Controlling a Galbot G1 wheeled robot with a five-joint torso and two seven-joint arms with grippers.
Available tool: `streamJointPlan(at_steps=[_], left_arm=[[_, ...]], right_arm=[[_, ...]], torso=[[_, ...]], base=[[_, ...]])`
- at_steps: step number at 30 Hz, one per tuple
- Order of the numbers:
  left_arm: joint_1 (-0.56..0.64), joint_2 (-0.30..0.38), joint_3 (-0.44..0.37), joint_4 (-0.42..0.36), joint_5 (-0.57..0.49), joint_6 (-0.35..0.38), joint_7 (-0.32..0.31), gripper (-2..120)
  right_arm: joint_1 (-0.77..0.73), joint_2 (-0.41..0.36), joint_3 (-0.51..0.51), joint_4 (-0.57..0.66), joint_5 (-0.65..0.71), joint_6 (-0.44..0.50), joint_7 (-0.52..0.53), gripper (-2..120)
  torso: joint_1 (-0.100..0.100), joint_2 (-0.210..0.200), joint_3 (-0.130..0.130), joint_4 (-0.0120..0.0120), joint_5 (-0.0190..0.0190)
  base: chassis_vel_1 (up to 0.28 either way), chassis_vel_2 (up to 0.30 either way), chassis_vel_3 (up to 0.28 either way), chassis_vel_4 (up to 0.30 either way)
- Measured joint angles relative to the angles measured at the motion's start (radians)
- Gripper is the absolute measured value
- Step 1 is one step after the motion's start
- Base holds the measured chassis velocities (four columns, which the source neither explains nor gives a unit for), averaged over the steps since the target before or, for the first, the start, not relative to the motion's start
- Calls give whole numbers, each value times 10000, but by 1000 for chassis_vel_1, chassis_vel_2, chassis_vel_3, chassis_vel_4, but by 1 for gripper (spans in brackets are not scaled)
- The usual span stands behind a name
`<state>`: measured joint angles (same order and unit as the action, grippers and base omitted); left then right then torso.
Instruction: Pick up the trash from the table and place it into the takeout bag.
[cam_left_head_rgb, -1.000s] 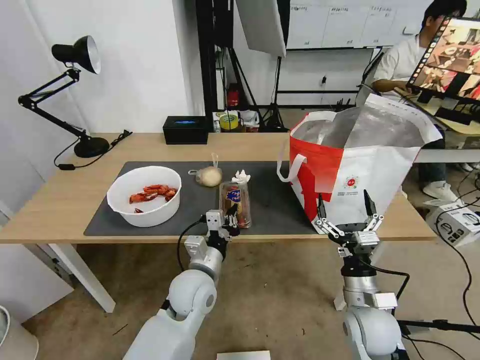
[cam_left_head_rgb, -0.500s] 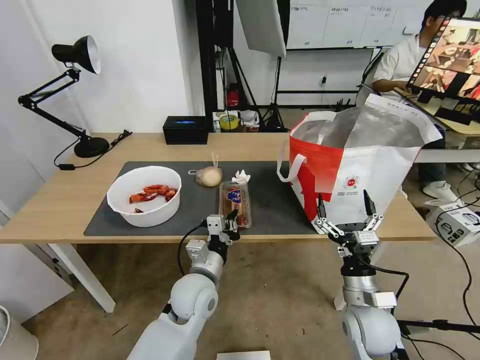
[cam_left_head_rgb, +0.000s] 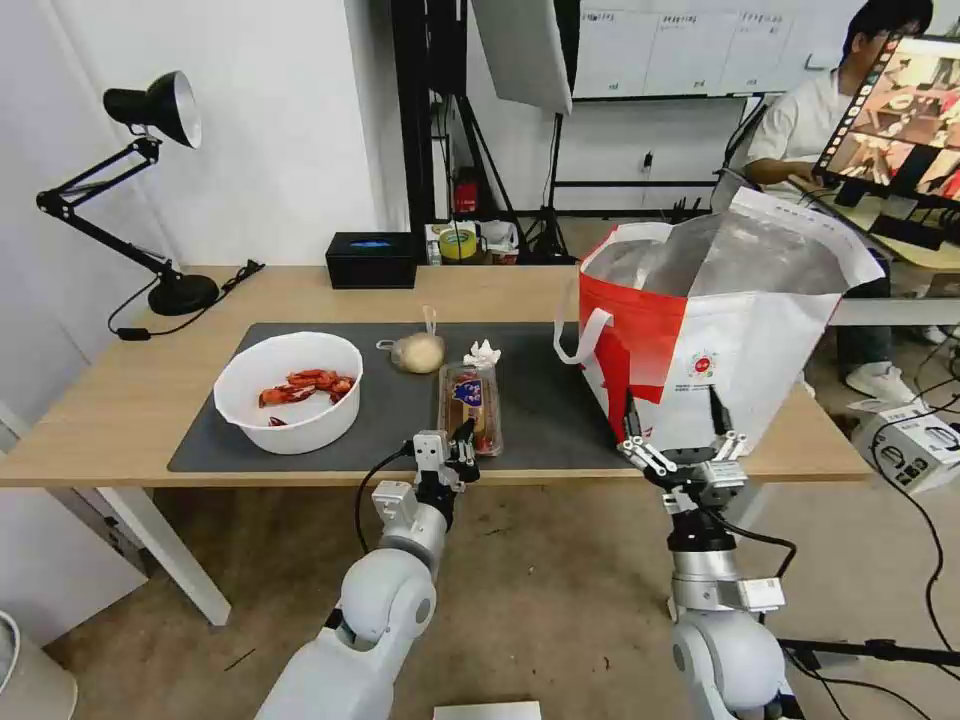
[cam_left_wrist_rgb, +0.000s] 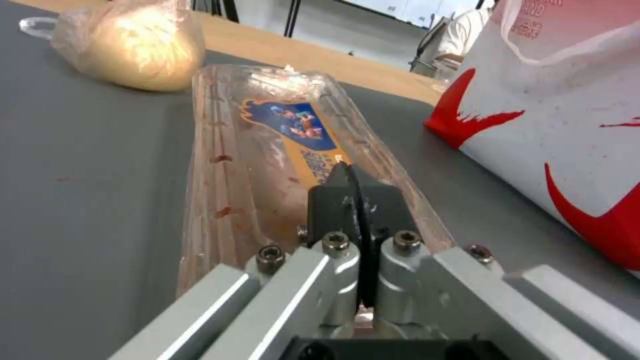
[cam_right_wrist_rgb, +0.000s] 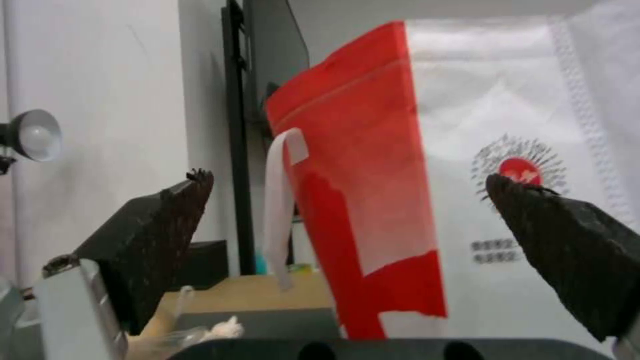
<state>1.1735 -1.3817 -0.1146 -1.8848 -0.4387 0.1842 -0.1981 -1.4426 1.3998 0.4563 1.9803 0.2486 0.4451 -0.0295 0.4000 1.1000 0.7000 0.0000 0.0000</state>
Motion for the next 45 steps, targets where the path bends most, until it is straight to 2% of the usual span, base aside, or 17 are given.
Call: streamJointPlan(at_steps=[7,10,12,14,16,18,22,31,33,35,37,45], left_arm=[[22,2,-9,-9,10,-8,-1,0],[14,11,-18,-16,12,-18,-1,0],[15,11,-21,-16,12,-22,-1,0],[17,1,-25,-13,27,-32,-1,0],[18,0,-25,-12,28,-33,-1,0],[23,-2,-28,1,40,-37,-1,0],[18,-15,-45,14,44,-40,0,0],[16,-45,-51,44,69,-49,6,0],[1,-36,-48,51,71,-52,7,0],[-1,-33,-48,53,72,-51,7,0],[4,-29,-51,56,72,-53,7,0],[26,-4,-94,61,73,-61,7,0]], right_arm=[[122,-288,-591,48,471,-386,10,100],[355,-636,-1183,101,1325,-1112,158,100],[424,-705,-1267,101,1542,-1286,192,100],[708,-893,-1488,99,2367,-1867,425,100],[720,-900,-1495,99,2402,-1888,434,100],[1140,-1133,-1656,51,3402,-2533,754,100],[1570,-1340,-1784,-71,4217,-3088,957,100],[2385,-1696,-2211,-493,5006,-4121,1168,100],[2872,-1818,-2413,-652,5460,-4686,1278,100],[2978,-1843,-2452,-685,5575,-4838,1320,100],[3474,-1974,-2629,-812,6108,-5551,1524,100],[4333,-2149,-3048,-1122,6927,-6611,1718,100]], torso=[[0,0,0,0,0],[0,0,0,0,0],[0,0,0,0,0],[0,0,0,0,0],[0,0,0,0,0],[0,0,0,0,0],[0,0,0,0,0],[0,0,0,0,0],[0,0,1,0,1],[0,0,1,1,0],[1,0,1,0,0],[1,0,1,0,0]], base=[[0,0,0,0],[0,0,0,0],[0,0,0,0],[0,0,0,0],[0,0,0,0],[0,0,0,0],[0,0,0,0],[0,0,0,0],[0,0,0,0],[0,0,0,0],[0,0,0,0],[0,0,0,0]])
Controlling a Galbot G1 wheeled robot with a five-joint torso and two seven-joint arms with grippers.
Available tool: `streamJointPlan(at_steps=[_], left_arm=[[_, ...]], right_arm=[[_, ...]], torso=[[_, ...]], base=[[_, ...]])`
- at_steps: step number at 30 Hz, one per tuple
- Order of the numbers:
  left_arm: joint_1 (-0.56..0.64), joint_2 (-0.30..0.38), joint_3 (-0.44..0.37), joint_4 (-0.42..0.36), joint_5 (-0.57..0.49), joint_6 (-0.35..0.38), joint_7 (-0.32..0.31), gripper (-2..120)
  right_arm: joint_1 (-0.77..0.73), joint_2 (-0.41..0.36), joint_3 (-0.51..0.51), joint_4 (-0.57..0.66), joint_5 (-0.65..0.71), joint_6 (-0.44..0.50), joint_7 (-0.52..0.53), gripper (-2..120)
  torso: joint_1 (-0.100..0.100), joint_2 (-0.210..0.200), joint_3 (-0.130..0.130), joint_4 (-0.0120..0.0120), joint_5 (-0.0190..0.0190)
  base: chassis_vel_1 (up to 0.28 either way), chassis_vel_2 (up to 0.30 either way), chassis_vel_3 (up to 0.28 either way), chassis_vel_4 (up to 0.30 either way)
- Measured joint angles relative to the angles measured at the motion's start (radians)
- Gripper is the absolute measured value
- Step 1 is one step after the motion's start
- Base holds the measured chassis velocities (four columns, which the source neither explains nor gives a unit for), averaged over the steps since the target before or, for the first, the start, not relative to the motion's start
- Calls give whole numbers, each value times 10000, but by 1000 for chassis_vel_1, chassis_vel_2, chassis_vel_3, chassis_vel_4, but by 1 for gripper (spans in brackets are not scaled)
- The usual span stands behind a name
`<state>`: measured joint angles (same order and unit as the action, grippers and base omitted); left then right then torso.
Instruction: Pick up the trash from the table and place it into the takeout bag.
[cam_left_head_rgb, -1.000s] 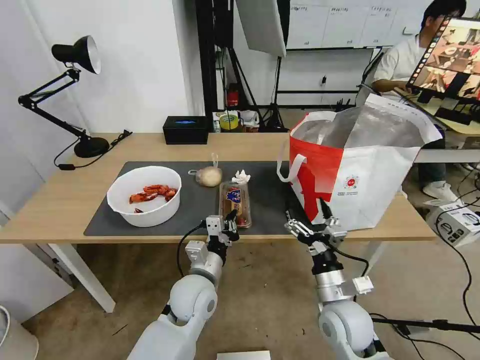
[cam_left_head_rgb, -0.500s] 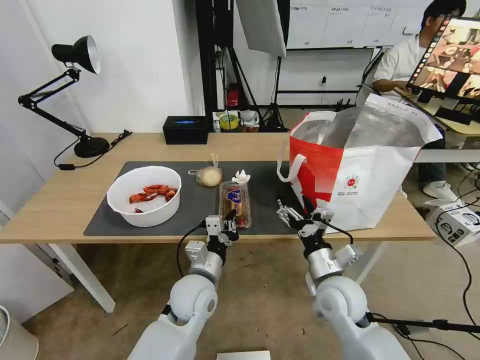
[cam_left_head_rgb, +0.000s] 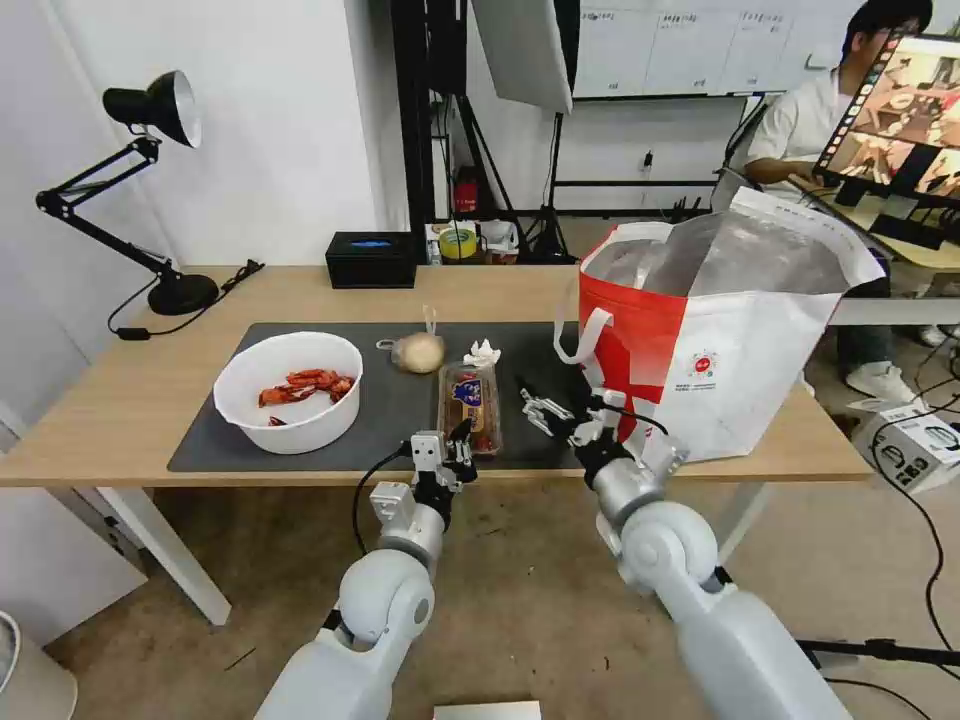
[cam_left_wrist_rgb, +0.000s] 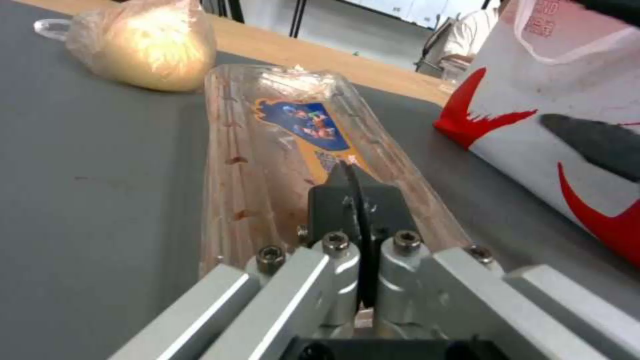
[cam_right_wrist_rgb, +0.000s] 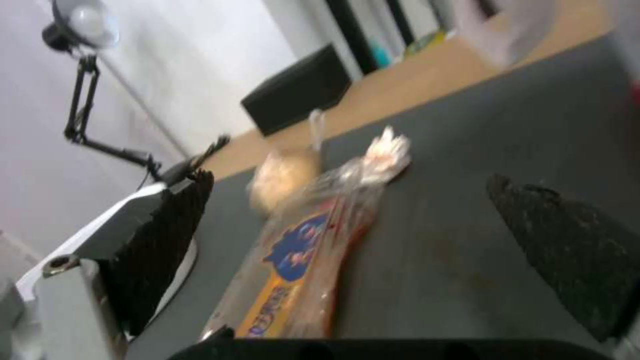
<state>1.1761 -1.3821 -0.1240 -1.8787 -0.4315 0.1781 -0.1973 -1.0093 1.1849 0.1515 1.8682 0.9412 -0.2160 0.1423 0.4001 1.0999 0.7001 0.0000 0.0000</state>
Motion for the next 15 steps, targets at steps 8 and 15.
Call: streamJointPlan(at_steps=[8,15], left_arm=[[76,0,-66,0,-3,-21,2,0],[137,-18,-90,5,-5,-38,9,0]], right_arm=[[831,259,-497,-883,312,-691,302,100],[1073,601,-674,-1310,377,-915,398,100]], torso=[[0,0,0,0,0],[-1,0,-1,0,0]], base=[[0,0,0,0],[0,0,0,0]])
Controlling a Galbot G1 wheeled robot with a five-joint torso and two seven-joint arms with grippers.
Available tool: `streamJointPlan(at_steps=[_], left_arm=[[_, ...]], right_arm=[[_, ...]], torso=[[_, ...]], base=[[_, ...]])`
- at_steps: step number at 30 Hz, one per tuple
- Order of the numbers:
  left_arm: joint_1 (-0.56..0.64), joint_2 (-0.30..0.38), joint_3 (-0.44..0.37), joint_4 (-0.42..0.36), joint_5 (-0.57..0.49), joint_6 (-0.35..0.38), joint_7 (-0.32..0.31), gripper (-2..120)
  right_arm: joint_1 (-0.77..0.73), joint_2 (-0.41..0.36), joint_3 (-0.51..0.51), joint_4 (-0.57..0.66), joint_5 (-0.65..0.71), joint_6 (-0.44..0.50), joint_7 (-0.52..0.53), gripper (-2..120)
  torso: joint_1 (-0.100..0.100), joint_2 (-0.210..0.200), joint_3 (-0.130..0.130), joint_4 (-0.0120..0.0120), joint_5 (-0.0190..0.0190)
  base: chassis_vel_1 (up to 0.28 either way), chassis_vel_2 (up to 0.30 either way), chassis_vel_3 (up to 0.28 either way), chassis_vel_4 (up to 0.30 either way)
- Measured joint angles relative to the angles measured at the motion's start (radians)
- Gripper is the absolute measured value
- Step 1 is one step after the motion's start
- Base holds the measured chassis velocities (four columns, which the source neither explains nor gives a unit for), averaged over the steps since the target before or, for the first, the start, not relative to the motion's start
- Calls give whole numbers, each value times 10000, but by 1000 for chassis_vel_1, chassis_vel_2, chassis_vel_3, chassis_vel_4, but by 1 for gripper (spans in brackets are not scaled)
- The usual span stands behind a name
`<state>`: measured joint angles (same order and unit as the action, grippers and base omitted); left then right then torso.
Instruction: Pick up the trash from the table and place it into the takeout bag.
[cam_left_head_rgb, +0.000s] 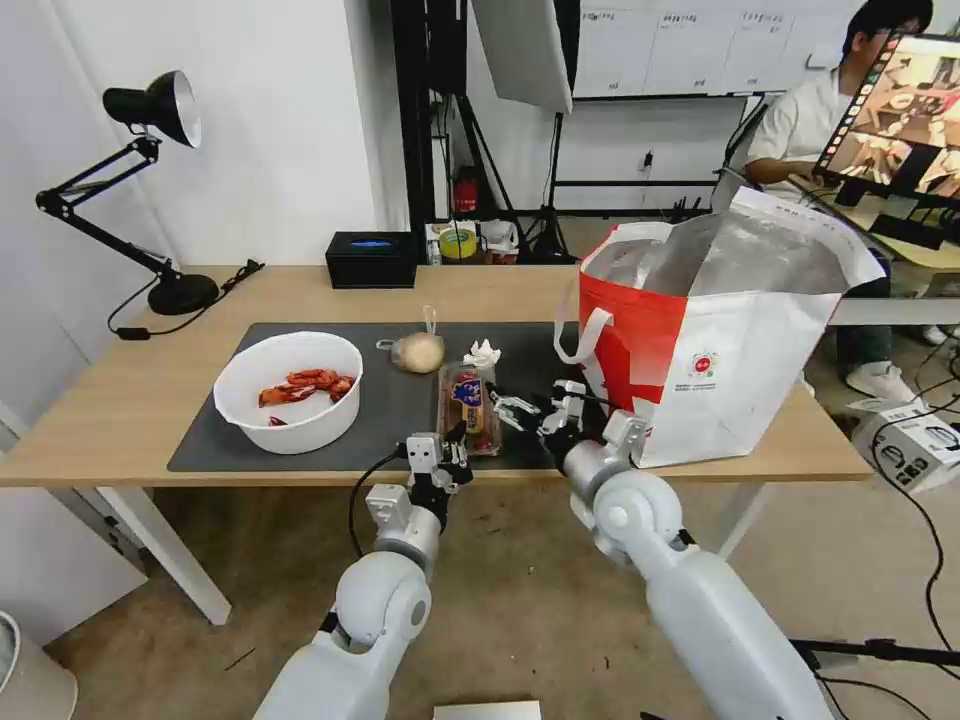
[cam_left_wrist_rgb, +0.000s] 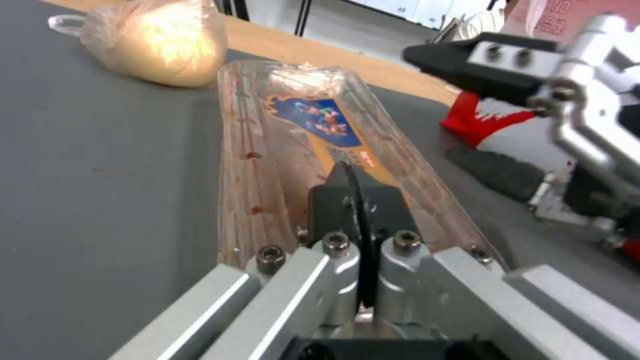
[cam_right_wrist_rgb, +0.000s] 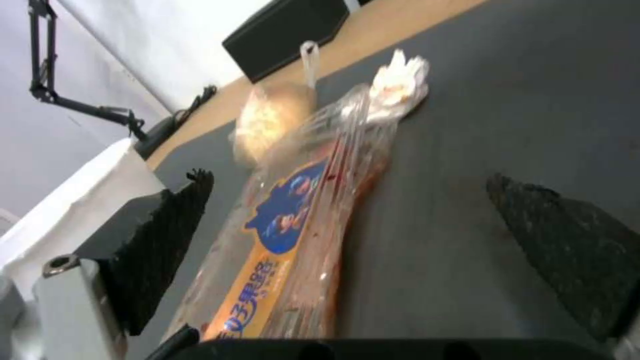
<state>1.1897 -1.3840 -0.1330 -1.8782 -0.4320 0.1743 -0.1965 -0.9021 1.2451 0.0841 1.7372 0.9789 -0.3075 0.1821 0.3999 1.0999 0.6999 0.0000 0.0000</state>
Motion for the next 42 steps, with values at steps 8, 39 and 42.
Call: streamJointPlan(at_steps=[8,39,42], left_arm=[[73,-30,31,53,80,-163,42,0],[-32,-6,-80,67,92,-186,47,0],[-3,-1,-102,58,90,-191,47,0]], right_arm=[[283,29,-260,-190,217,-173,89,100],[910,398,-633,-381,1069,-1103,1136,91],[936,450,-664,-402,1070,-1151,1162,82]], torso=[[0,0,1,0,0],[0,0,0,-1,0],[0,1,0,0,0]], base=[[0,0,0,0],[0,0,0,0],[0,0,0,0]])
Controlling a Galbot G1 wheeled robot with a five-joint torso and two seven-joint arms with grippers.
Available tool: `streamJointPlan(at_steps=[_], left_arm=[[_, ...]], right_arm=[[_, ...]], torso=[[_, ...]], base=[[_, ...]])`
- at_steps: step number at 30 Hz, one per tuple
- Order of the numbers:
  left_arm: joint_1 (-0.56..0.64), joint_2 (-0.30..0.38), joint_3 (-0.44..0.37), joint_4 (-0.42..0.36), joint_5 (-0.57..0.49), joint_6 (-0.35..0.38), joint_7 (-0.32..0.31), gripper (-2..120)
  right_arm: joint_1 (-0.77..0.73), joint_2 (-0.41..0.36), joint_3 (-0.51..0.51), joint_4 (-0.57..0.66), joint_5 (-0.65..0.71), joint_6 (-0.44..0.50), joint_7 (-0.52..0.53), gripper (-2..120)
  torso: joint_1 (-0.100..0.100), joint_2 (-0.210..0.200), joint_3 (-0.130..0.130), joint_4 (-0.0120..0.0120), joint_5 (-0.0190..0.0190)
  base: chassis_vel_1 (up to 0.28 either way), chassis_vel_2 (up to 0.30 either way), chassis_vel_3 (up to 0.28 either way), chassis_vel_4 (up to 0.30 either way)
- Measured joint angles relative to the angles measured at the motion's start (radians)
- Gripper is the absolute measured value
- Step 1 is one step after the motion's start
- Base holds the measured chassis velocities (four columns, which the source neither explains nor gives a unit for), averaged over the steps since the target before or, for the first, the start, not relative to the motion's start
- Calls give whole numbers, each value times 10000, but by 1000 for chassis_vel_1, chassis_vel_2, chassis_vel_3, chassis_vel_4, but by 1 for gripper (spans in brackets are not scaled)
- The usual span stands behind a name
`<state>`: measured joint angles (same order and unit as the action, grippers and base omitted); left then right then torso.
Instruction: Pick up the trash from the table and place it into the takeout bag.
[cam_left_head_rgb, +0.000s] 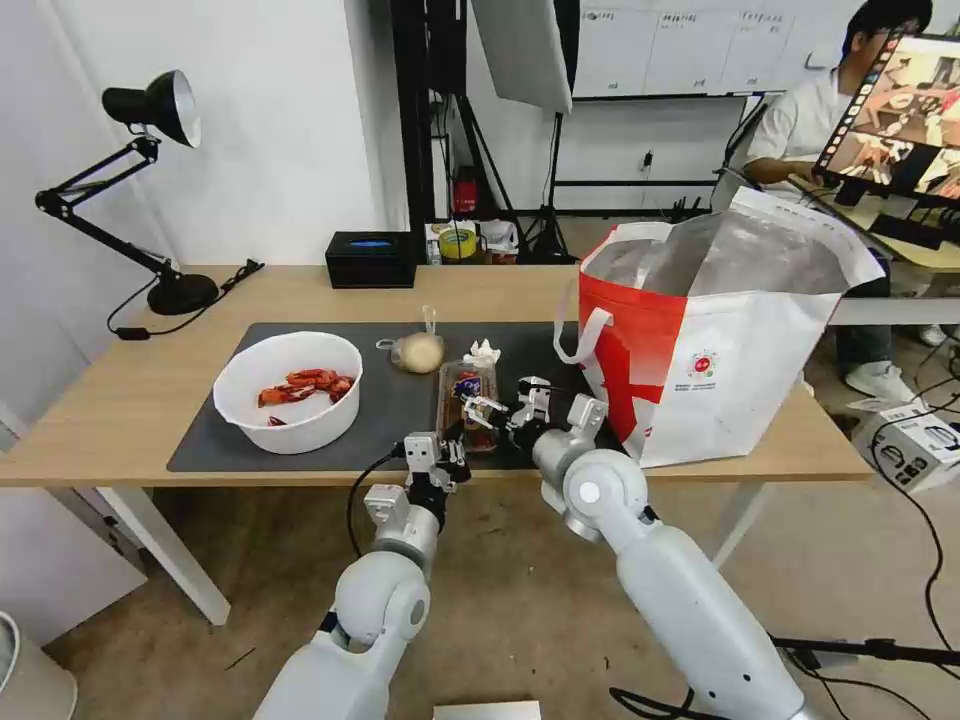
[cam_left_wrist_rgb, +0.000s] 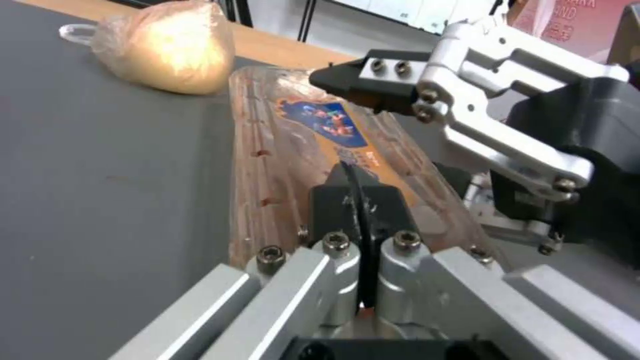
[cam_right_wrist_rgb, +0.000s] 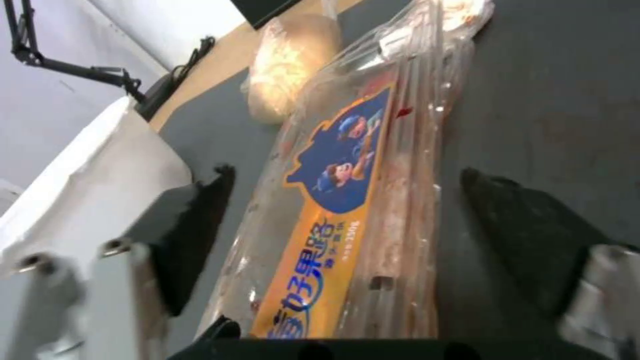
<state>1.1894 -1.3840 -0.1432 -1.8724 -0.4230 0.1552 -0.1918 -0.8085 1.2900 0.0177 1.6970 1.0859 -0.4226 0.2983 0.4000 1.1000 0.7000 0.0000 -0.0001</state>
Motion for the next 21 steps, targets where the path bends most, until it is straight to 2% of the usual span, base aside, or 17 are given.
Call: streamJointPlan(at_steps=[1,4,5,7,8,11,12,14,15,17,18,21], left_arm=[[4,1,-8,-3,0,-2,0,0],[6,1,-12,-6,0,-3,0,0],[6,-6,-18,-18,-3,-4,0,0],[7,-16,-18,-23,-4,-5,0,0],[7,-16,-18,-23,-4,-5,0,0],[15,-33,-18,-23,-4,-9,0,0],[15,-33,-18,-23,-4,-9,0,0],[17,-48,-18,-22,-4,-12,0,0],[17,-48,-18,-22,-4,-12,0,0],[17,-64,-16,-18,-3,-13,0,0],[17,-64,-16,-18,-3,-13,0,0],[26,-70,-18,-18,-2,-15,0,0]], right_arm=[[7,22,-9,0,1,-21,28,76],[12,34,-10,0,4,-33,51,75],[22,74,-8,0,27,-63,163,61],[16,81,25,0,40,-67,199,53],[16,81,25,0,40,-67,199,53],[-82,78,78,2,44,-66,213,38],[-82,78,78,2,44,-66,213,38],[-139,67,90,17,45,-66,213,28],[-139,67,90,17,45,-66,213,28],[-155,62,105,8,42,-66,213,17],[-155,62,105,8,42,-66,213,17],[-169,61,124,-13,38,-59,213,3]], torso=[[0,0,0,0,0],[0,0,0,0,0],[0,0,0,0,0],[0,0,0,0,0],[0,0,0,0,0],[0,-1,0,0,0],[0,-1,0,0,0],[0,0,0,0,1],[0,0,0,0,1],[0,0,0,0,1],[0,0,0,0,1],[0,0,0,0,1]], base=[[0,0,0,0],[0,0,0,0],[0,0,0,0],[0,0,0,0],[0,0,0,0],[0,0,0,0],[0,0,0,0],[0,0,0,0],[0,0,0,0],[0,0,0,0],[0,0,0,0],[0,0,0,0]])
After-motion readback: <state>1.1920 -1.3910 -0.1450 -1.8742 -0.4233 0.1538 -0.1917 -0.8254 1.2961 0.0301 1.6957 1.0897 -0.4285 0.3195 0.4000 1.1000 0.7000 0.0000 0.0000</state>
